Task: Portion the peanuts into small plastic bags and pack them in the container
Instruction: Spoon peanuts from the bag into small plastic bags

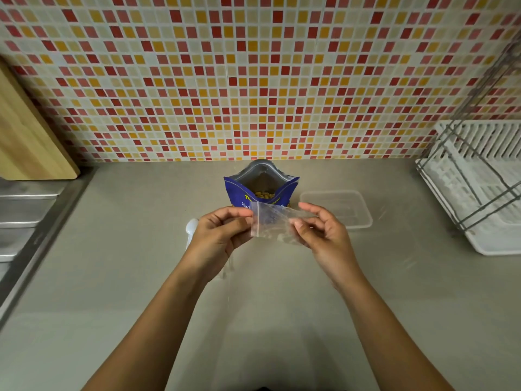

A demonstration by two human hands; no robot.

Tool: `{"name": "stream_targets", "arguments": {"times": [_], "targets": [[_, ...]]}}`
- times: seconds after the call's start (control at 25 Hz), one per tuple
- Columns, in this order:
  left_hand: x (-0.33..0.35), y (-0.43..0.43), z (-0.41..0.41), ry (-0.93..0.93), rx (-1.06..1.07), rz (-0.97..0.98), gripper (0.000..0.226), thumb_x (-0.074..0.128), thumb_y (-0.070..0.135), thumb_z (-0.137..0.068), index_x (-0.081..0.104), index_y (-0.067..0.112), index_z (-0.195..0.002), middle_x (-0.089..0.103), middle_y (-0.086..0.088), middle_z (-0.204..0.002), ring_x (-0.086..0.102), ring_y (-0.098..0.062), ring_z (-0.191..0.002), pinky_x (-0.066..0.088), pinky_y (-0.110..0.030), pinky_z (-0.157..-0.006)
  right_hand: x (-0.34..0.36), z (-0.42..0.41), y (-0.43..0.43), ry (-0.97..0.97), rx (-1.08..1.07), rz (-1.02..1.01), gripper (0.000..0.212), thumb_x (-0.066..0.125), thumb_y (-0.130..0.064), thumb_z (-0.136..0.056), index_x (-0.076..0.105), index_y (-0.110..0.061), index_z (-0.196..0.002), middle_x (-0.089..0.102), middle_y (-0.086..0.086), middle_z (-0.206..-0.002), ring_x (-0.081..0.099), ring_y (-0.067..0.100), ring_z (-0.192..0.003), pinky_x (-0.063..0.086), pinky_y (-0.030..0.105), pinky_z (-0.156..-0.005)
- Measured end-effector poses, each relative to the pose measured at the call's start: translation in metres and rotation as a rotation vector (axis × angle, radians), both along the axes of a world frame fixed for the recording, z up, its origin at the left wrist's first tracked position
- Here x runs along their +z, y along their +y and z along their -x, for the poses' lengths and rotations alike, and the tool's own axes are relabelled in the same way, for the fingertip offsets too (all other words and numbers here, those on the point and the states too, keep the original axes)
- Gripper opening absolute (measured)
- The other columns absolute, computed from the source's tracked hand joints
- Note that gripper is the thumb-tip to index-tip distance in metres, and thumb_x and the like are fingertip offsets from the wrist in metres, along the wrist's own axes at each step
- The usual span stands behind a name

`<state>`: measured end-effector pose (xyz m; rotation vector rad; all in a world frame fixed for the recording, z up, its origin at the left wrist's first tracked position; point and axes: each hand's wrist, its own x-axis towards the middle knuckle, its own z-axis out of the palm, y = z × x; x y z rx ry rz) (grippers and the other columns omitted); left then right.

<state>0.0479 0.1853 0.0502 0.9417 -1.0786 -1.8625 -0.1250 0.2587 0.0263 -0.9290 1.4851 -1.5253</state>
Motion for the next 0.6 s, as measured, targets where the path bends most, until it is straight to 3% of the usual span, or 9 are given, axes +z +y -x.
{"name": "stream_targets", "arguments": {"times": [0.2, 0.32, 0.44, 0.52, 0.6], "targets": [[0.003, -0.003, -0.008, -0.183, 0.032, 0.181, 0.015, 0.062, -0.008, -0.079, 0.065, 0.006, -0.076, 0.070, -0.001, -0.066, 0.066, -0.012, -0.063, 0.054, -0.021, -0.062, 0.008, 0.002, 0.002, 0.051, -0.030, 0.063, 0.032, 0.070, -0.014, -0.080, 0.058, -0.031, -0.104, 0.069, -0.012, -0.071, 0.062, 0.000, -0.074, 0.047, 0.015, -0.073], [0.007, -0.001, -0.008, -0.252, 0.085, 0.210, 0.027, 0.062, -0.010, -0.079, 0.054, 0.015, -0.086, 0.069, -0.005, -0.067, 0.067, -0.016, -0.065, 0.055, -0.024, -0.063, 0.011, 0.002, 0.000, 0.062, -0.020, 0.078, 0.033, 0.070, -0.015, -0.080, 0.057, -0.032, -0.105, 0.071, -0.009, -0.079, 0.066, 0.004, -0.081, 0.049, 0.015, -0.076], [0.012, 0.000, -0.008, -0.392, 0.127, 0.312, 0.045, 0.064, -0.008, -0.078, 0.035, 0.025, -0.086, 0.070, -0.009, -0.073, 0.065, -0.018, -0.067, 0.056, -0.027, -0.070, 0.011, 0.000, -0.001, -0.033, -0.050, 0.097, 0.036, 0.065, -0.002, -0.082, 0.056, -0.028, -0.105, 0.067, -0.004, -0.079, 0.068, 0.006, -0.076, 0.052, 0.017, -0.070], [0.016, 0.000, -0.007, -0.446, 0.131, 0.365, 0.047, 0.066, -0.006, -0.077, 0.033, 0.028, -0.085, 0.070, -0.010, -0.076, 0.063, -0.021, -0.069, 0.054, -0.030, -0.072, 0.012, -0.002, -0.001, -0.192, -0.068, 0.087, 0.033, 0.061, 0.000, -0.084, 0.056, -0.024, -0.105, 0.067, -0.003, -0.079, 0.069, 0.007, -0.074, 0.053, 0.017, -0.067], [0.020, 0.001, -0.007, -0.431, 0.128, 0.368, 0.047, 0.066, -0.004, -0.077, 0.037, 0.031, -0.090, 0.069, -0.008, -0.075, 0.063, -0.021, -0.069, 0.052, -0.026, -0.068, 0.011, -0.004, -0.001, -0.241, -0.046, 0.060, 0.030, 0.064, -0.010, -0.082, 0.055, -0.026, -0.107, 0.067, -0.005, -0.084, 0.069, 0.006, -0.076, 0.052, 0.018, -0.069]]}}
